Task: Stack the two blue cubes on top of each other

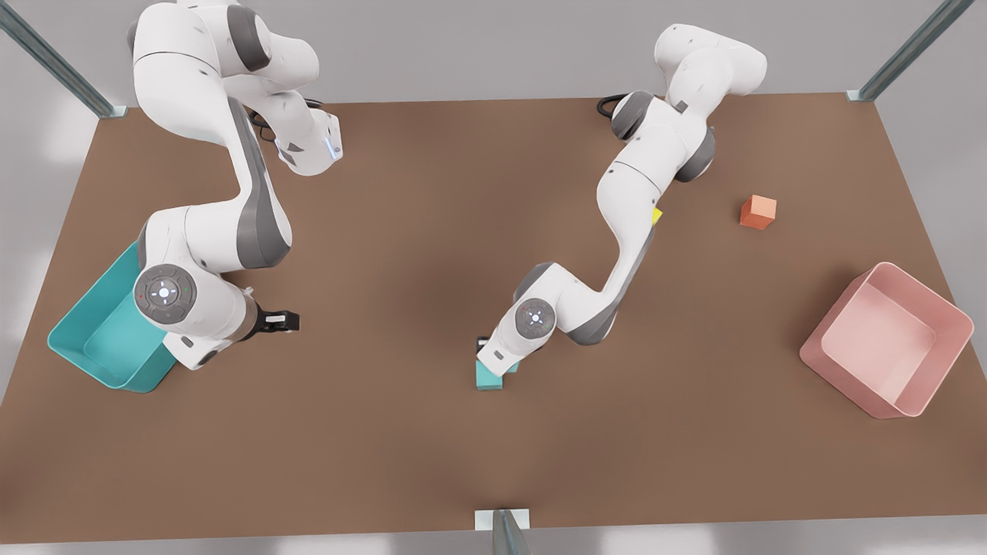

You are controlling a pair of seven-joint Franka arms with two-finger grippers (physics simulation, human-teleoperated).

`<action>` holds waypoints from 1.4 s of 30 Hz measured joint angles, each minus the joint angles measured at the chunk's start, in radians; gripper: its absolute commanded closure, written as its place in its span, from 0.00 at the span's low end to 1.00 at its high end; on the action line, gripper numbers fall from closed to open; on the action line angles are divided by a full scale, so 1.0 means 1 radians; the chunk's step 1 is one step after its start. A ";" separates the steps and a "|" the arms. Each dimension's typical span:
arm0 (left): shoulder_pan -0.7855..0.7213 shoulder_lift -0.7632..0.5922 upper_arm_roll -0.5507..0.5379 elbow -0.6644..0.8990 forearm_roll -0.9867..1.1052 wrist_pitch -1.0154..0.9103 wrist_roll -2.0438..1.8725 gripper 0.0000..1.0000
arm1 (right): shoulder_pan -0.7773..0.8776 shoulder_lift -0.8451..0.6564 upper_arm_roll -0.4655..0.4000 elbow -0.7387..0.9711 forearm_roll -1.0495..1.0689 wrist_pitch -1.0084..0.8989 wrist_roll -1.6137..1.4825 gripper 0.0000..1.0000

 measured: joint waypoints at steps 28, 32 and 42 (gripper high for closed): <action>0.124 -0.207 -0.037 0.036 0.036 -0.099 -0.089 0.00 | -0.029 -0.002 0.003 0.029 0.016 -0.009 -0.012 0.00; 0.737 -0.559 -0.319 -0.459 0.163 -0.316 0.015 0.00 | -0.024 -0.013 0.004 0.015 0.025 -0.007 -0.014 0.00; 0.550 -0.932 0.005 -0.735 0.006 -0.434 0.240 0.00 | -0.013 -0.158 0.001 -0.218 0.010 0.109 -0.018 0.00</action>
